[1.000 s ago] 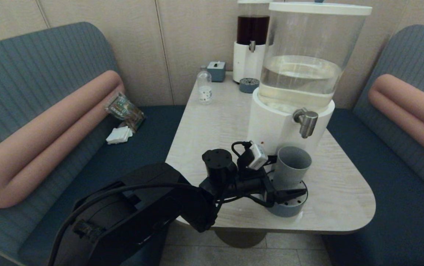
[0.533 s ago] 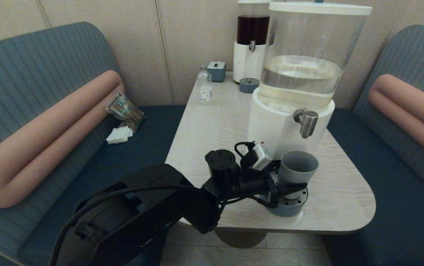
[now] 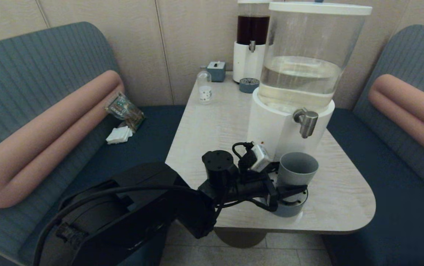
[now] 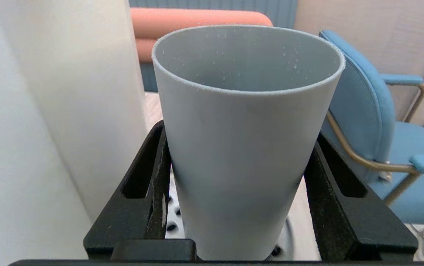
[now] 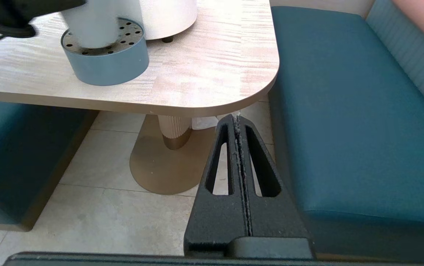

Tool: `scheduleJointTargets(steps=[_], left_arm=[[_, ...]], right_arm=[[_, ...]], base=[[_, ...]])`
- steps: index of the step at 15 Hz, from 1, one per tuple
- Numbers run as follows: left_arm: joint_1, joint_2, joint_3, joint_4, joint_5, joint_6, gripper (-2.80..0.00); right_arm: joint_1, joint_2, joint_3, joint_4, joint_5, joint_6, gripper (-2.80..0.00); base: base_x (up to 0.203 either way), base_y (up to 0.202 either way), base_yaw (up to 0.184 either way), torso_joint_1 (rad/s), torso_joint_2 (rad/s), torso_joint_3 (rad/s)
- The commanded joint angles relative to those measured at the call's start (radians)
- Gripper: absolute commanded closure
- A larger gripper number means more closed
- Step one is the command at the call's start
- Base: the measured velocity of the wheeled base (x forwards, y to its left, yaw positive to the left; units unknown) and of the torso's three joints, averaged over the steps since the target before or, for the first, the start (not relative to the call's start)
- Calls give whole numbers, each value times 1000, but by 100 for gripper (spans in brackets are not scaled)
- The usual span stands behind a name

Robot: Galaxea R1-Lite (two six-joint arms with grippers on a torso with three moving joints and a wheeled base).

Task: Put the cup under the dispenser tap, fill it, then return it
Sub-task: Place the cup next to the water dispenser

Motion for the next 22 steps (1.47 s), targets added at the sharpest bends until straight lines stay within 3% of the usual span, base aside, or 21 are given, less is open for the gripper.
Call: scheduleJointTargets(steps=[1, 5, 10, 13, 17, 22], left_arm=[[10, -72, 92, -31, 0, -1, 0], [90, -152, 232, -99, 18, -8, 0], [274, -228, 369, -177, 43, -20, 0], [390, -246, 450, -186, 94, -36, 0], [513, -240, 442, -186, 105, -34, 0], [548, -152, 336, -186, 120, -35, 0]], right_arm=[[1, 1, 2, 0, 0, 0, 0], [1, 0, 2, -1, 0, 0, 0], [1, 0, 2, 1, 0, 0, 0], [1, 0, 2, -1, 0, 0, 0], [1, 0, 2, -1, 0, 0, 0], [1, 0, 2, -1, 0, 0, 0]], base=[[0, 0, 0, 0, 0, 0], [0, 0, 0, 0, 0, 0], [0, 0, 0, 0, 0, 0], [0, 0, 0, 0, 0, 0], [0, 0, 0, 0, 0, 0], [0, 0, 0, 0, 0, 0]])
